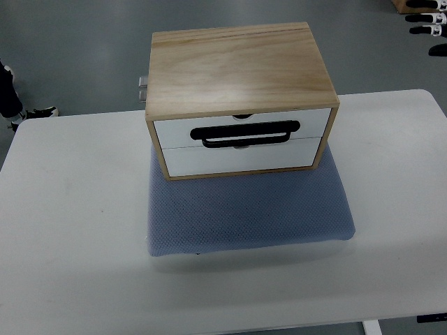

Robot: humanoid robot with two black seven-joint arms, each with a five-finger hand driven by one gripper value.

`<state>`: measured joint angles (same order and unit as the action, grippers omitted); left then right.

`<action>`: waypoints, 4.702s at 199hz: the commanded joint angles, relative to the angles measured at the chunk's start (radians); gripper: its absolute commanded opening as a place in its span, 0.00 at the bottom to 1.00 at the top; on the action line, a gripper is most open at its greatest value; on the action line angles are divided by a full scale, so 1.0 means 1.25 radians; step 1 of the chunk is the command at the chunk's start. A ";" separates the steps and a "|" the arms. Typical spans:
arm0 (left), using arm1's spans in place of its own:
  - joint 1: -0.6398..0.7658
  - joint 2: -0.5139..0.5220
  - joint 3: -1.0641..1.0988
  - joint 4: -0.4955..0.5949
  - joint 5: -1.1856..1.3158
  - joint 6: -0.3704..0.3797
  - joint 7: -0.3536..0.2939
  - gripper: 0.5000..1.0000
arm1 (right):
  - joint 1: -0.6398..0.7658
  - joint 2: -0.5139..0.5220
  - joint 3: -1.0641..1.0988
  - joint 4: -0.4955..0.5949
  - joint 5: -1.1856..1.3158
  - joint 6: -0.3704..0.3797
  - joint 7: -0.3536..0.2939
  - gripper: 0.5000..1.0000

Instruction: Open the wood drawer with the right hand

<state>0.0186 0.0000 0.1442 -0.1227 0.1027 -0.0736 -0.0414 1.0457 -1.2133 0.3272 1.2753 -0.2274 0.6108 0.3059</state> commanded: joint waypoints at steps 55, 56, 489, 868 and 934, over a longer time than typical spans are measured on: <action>0.000 0.000 0.000 0.000 0.000 0.000 0.000 1.00 | 0.047 0.007 -0.007 0.117 -0.066 0.000 -0.013 0.89; 0.000 0.000 0.000 0.000 0.000 0.000 0.000 1.00 | 0.047 0.007 -0.007 0.117 -0.066 0.000 -0.013 0.89; 0.000 0.000 0.000 0.000 0.000 0.000 0.000 1.00 | 0.064 0.418 -0.078 -0.030 -0.379 0.000 -0.029 0.89; 0.000 0.000 0.000 0.000 0.000 0.000 0.000 1.00 | 0.070 0.422 -0.126 -0.018 -0.434 0.000 -0.030 0.89; 0.000 0.000 0.000 0.000 0.000 0.000 0.000 1.00 | 0.081 0.372 -0.154 0.077 -0.450 0.000 -0.030 0.89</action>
<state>0.0184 0.0000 0.1442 -0.1228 0.1028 -0.0736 -0.0414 1.1423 -0.7305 0.1385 1.3378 -0.7847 0.6109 0.2684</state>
